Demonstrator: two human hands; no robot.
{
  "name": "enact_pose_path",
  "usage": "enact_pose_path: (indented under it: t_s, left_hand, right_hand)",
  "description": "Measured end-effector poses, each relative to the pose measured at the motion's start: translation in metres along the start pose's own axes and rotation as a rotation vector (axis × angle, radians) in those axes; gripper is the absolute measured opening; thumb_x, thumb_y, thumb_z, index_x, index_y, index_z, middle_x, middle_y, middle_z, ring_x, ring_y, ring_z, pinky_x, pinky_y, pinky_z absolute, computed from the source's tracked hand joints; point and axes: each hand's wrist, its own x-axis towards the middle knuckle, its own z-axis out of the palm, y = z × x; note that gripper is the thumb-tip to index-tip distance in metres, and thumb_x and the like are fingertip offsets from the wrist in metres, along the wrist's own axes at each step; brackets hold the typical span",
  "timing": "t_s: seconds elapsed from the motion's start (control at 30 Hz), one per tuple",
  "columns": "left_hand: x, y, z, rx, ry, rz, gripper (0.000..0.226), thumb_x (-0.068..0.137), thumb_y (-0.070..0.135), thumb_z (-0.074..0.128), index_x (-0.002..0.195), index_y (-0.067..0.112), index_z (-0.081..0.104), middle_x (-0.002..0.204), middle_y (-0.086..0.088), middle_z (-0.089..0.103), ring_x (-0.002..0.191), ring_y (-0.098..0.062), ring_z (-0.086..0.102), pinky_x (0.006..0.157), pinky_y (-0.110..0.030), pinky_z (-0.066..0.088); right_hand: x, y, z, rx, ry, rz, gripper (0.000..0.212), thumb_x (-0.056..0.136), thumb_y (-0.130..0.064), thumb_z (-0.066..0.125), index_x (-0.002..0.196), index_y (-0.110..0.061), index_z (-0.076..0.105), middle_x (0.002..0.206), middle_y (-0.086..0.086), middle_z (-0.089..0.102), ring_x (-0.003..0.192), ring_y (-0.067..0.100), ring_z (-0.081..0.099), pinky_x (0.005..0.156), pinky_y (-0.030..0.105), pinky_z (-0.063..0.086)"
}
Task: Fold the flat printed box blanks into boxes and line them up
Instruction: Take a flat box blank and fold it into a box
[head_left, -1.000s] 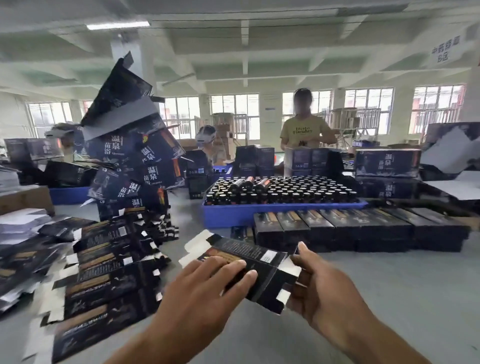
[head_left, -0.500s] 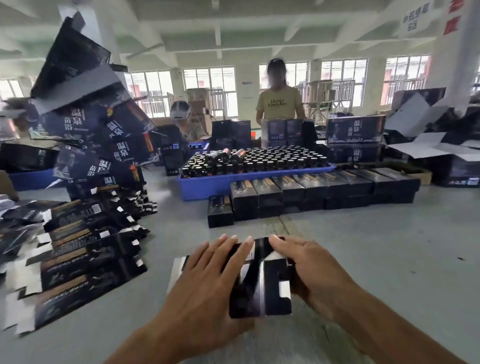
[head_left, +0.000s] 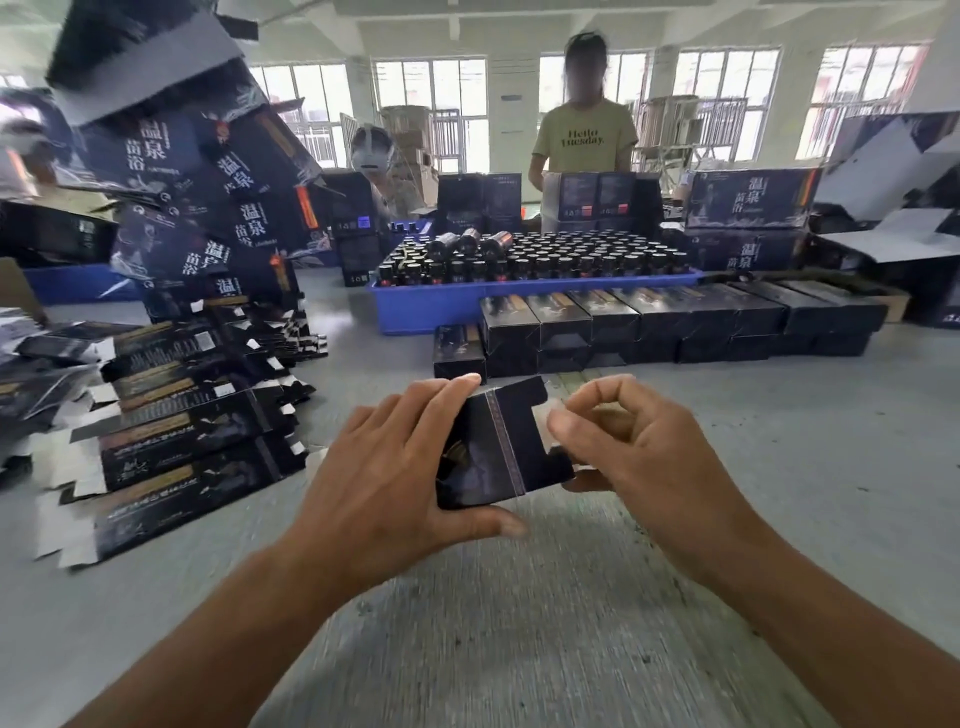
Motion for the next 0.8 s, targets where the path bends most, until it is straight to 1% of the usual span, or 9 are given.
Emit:
enact_pose_path:
  t_s: [0.03, 0.13, 0.23, 0.3, 0.4, 0.47, 0.53, 0.7, 0.8]
  left_hand:
    - [-0.0005, 0.0001, -0.0002, -0.022, -0.006, 0.000, 0.112, 0.070, 0.094, 0.040, 0.150, 0.015, 0.034, 0.138, -0.001, 0.053, 0.116, -0.019, 0.055, 0.096, -0.032, 0.035]
    - [-0.0004, 0.0015, -0.0014, -0.034, -0.005, 0.010, 0.109, 0.071, 0.092, 0.041, 0.148, 0.016, 0.037, 0.133, 0.001, 0.057, 0.115, -0.015, 0.051, 0.095, -0.031, 0.037]
    - [0.0005, 0.0062, -0.0024, -0.001, 0.020, 0.039, 0.108, 0.073, 0.091, 0.040, 0.148, 0.013, 0.037, 0.129, 0.000, 0.060, 0.111, -0.013, 0.047, 0.092, -0.031, 0.038]
    - [-0.0004, 0.0077, -0.0024, 0.013, 0.035, 0.072, 0.108, 0.075, 0.089, 0.042, 0.151, 0.013, 0.034, 0.133, 0.000, 0.058, 0.112, -0.013, 0.048, 0.093, -0.030, 0.038]
    - [-0.0015, 0.0057, -0.0015, 0.021, 0.061, 0.151, 0.097, 0.081, 0.083, 0.044, 0.155, 0.024, 0.026, 0.139, -0.003, 0.053, 0.114, -0.020, 0.056, 0.091, -0.035, 0.045]
    - [-0.0012, 0.0047, -0.0009, 0.063, 0.068, 0.196, 0.084, 0.086, 0.079, 0.041, 0.155, 0.033, 0.025, 0.138, -0.008, 0.052, 0.110, -0.025, 0.060, 0.088, -0.041, 0.050]
    - [-0.0016, 0.0049, -0.0004, 0.087, 0.055, 0.208, 0.076, 0.090, 0.076, 0.039, 0.154, 0.038, 0.025, 0.138, -0.010, 0.051, 0.109, -0.026, 0.061, 0.087, -0.042, 0.052]
    - [-0.0052, 0.0077, 0.0003, 0.008, 0.056, 0.159, 0.066, 0.092, 0.068, 0.045, 0.150, 0.040, 0.035, 0.141, -0.004, 0.044, 0.115, -0.018, 0.051, 0.089, -0.035, 0.048]
    - [-0.0064, 0.0088, -0.0006, -0.043, 0.059, 0.118, 0.063, 0.088, 0.064, 0.052, 0.145, 0.037, 0.044, 0.139, -0.001, 0.047, 0.116, -0.020, 0.055, 0.092, -0.038, 0.050]
  right_hand:
    - [-0.0012, -0.0012, 0.0005, -0.047, 0.011, -0.038, 0.010, 0.092, -0.028, 0.070, 0.090, -0.022, 0.062, 0.088, -0.004, 0.077, 0.079, 0.013, 0.074, 0.065, 0.022, 0.059]
    - [-0.0031, -0.0019, 0.0007, -0.195, 0.018, -0.104, 0.014, 0.091, -0.022, 0.070, 0.085, -0.031, 0.062, 0.087, -0.015, 0.074, 0.079, 0.006, 0.071, 0.063, 0.015, 0.055]
    - [-0.0043, -0.0026, 0.0004, -0.218, -0.020, -0.092, 0.019, 0.088, -0.036, 0.067, 0.100, -0.049, 0.062, 0.093, -0.024, 0.073, 0.088, -0.003, 0.070, 0.065, 0.012, 0.055]
    - [-0.0050, -0.0026, -0.0003, -0.189, -0.038, -0.088, 0.028, 0.087, -0.040, 0.065, 0.111, -0.053, 0.060, 0.096, -0.022, 0.074, 0.089, -0.001, 0.071, 0.066, 0.014, 0.056]
    - [-0.0052, -0.0023, -0.0016, -0.154, -0.063, -0.098, 0.038, 0.095, -0.022, 0.066, 0.123, -0.047, 0.061, 0.099, -0.013, 0.075, 0.086, 0.007, 0.074, 0.065, 0.019, 0.058]
    - [-0.0057, -0.0034, -0.0024, -0.138, -0.072, -0.105, 0.046, 0.096, -0.018, 0.065, 0.128, -0.049, 0.058, 0.102, -0.010, 0.075, 0.087, 0.008, 0.074, 0.065, 0.021, 0.059]
    - [-0.0063, -0.0044, -0.0028, -0.138, -0.069, -0.120, 0.051, 0.096, -0.018, 0.064, 0.130, -0.055, 0.054, 0.106, -0.011, 0.073, 0.088, 0.006, 0.074, 0.065, 0.020, 0.059]
    - [-0.0081, -0.0022, 0.0001, -0.198, -0.043, -0.158, 0.054, 0.098, -0.021, 0.062, 0.136, -0.057, 0.048, 0.107, -0.012, 0.072, 0.087, 0.005, 0.073, 0.066, 0.020, 0.059]
    - [-0.0098, -0.0016, 0.0039, -0.258, -0.015, -0.184, 0.054, 0.099, -0.022, 0.061, 0.137, -0.058, 0.045, 0.104, -0.013, 0.072, 0.085, 0.003, 0.072, 0.067, 0.018, 0.059]
